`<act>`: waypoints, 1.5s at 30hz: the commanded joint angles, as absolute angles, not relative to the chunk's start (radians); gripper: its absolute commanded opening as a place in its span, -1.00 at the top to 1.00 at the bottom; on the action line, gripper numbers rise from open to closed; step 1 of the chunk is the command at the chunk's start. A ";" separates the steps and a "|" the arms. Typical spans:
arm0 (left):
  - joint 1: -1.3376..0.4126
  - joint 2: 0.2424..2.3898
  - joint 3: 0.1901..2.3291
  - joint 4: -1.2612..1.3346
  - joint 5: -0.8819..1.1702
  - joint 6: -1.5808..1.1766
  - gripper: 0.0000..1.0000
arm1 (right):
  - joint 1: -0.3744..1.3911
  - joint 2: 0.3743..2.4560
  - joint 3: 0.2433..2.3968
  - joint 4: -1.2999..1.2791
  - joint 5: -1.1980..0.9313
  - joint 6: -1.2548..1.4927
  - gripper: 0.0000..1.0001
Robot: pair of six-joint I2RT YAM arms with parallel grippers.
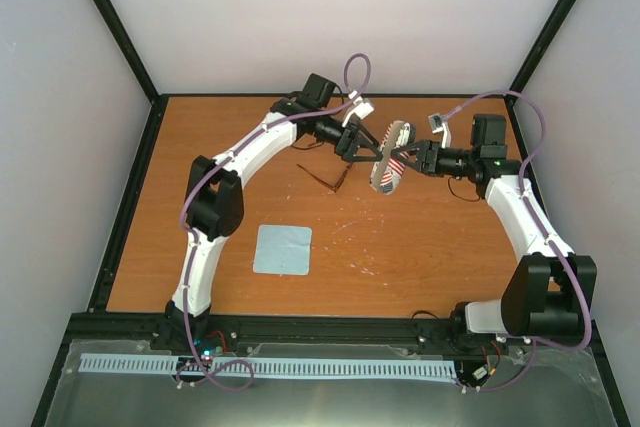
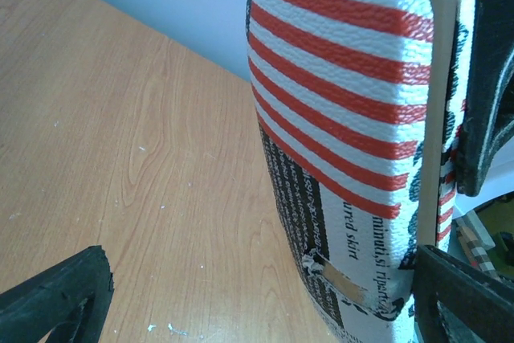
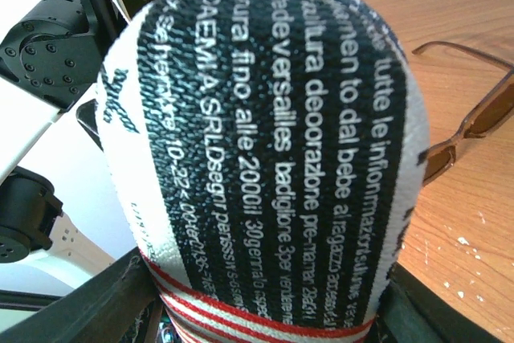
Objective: Organize the sunglasses
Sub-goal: Open the sunglasses case, then place the sunglasses case at the center of the board.
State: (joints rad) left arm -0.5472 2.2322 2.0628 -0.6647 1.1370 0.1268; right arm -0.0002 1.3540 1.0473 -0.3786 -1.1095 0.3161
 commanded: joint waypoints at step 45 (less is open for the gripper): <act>-0.403 2.134 1.778 -0.693 1.074 0.238 -0.99 | 0.016 1.976 1.185 -0.603 -1.003 0.201 0.94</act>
